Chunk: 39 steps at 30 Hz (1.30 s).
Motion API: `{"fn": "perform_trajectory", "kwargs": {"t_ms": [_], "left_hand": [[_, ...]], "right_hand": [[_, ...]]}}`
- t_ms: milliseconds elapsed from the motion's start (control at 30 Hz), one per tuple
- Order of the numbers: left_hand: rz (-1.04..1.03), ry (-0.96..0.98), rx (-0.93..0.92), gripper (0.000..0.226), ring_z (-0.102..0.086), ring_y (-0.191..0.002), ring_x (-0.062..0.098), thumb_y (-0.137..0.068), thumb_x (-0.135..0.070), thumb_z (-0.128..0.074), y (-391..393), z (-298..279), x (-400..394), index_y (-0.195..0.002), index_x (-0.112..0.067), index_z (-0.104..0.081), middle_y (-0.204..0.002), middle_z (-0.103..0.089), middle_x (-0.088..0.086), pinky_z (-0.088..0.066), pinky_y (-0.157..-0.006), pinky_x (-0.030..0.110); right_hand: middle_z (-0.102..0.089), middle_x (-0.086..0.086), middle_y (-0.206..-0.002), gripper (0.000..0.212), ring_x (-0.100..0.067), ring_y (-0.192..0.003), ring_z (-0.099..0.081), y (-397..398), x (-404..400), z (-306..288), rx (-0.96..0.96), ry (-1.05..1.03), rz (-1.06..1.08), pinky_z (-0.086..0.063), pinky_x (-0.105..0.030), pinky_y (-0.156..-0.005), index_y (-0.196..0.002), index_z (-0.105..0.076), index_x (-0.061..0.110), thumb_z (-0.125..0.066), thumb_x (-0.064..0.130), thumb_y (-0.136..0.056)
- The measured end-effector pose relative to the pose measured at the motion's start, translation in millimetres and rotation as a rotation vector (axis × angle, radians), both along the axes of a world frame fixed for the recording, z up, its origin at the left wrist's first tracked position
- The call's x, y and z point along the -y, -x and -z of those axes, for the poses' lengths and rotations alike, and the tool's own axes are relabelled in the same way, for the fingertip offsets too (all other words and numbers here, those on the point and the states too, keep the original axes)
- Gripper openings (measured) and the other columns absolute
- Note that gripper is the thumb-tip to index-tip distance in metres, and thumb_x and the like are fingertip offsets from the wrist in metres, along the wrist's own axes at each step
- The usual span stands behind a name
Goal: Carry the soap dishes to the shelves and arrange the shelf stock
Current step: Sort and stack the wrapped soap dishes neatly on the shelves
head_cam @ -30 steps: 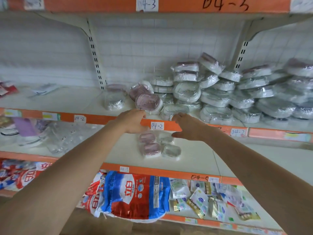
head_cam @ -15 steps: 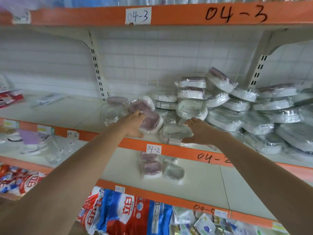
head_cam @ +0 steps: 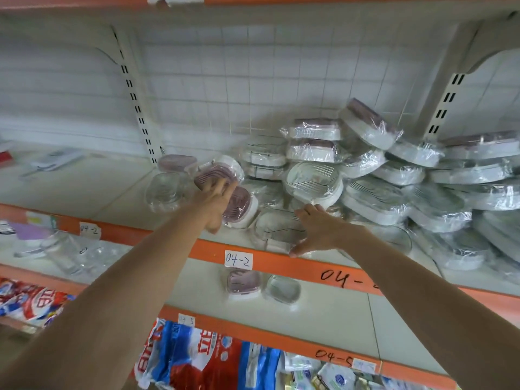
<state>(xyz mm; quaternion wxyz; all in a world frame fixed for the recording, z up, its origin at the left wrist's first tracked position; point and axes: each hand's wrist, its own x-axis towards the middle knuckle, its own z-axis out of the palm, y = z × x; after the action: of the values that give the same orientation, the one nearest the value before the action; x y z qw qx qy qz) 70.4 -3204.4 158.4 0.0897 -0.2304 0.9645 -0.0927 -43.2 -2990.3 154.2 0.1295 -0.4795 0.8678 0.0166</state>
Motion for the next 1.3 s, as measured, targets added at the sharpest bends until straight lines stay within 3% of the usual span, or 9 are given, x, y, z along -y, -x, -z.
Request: {"fn": "perform_trajectory", "kwargs": {"t_ms": [200, 500, 900, 1067, 1300], "left_hand": [[0.021, 0.067, -0.074, 0.12, -0.031, -0.13, 0.034, -0.065, -0.033, -0.086, 6.4, 9.7, 10.5, -0.152, -0.02, -0.004, -0.147, -0.015, 0.01, -0.041, -0.101, 0.045], [0.106, 0.02, -0.116, 0.103, -0.032, -0.133, 0.029, -0.065, -0.037, -0.084, -4.3, 9.9, 13.7, -0.141, -0.007, -0.022, -0.143, -0.031, 0.011, -0.037, -0.106, 0.04], [0.096, 0.006, -0.191, 0.106, -0.032, -0.129, 0.029, -0.06, -0.046, -0.083, -54.2, -11.0, -2.6, -0.141, -0.012, -0.024, -0.141, -0.034, 0.006, -0.044, -0.095, 0.046], [0.139, 0.03, -0.173, 0.114, -0.03, -0.13, 0.028, -0.058, -0.059, -0.079, -82.9, -6.4, -14.2, -0.145, -0.014, -0.021, -0.146, -0.03, 0.003, -0.039, -0.102, 0.047], [0.177, 0.026, -0.133, 0.107, -0.036, -0.122, 0.024, -0.061, -0.057, -0.077, -128.8, 15.2, -26.9, -0.143, -0.014, -0.024, -0.138, -0.037, 0.001, -0.044, -0.093, 0.038]], "right_hand": [[-0.016, -0.013, -0.148, 0.113, -0.03, -0.138, -0.015, 7.2, 6.6, 6.4, 0.014, 0.016, 0.001, -0.029, -0.042, -0.111, -0.149, -0.012, 0.003, -0.074, 0.055, -0.07], [-0.03, -0.013, -0.144, 0.106, -0.028, -0.129, -0.035, 3.8, 6.0, 7.6, 0.095, 0.092, 0.037, -0.037, -0.036, -0.106, -0.144, -0.021, 0.002, -0.08, 0.047, -0.068], [-0.035, -0.008, -0.137, 0.102, -0.026, -0.128, -0.035, -40.3, -13.6, -14.9, -0.09, 0.218, 0.092, -0.038, -0.04, -0.104, -0.143, -0.022, 0.005, -0.078, 0.048, -0.069], [-0.032, -0.008, -0.14, 0.098, -0.026, -0.133, -0.028, -70.6, -27.2, -13.9, -0.077, 0.204, 0.09, -0.032, -0.036, -0.106, -0.141, -0.024, 0.006, -0.078, 0.046, -0.07], [-0.037, -0.006, -0.131, 0.093, -0.024, -0.124, -0.037, -114.9, -44.3, 3.3, -0.031, 0.199, 0.097, -0.039, -0.037, -0.099, -0.137, -0.029, 0.009, -0.08, 0.044, -0.067]]}}
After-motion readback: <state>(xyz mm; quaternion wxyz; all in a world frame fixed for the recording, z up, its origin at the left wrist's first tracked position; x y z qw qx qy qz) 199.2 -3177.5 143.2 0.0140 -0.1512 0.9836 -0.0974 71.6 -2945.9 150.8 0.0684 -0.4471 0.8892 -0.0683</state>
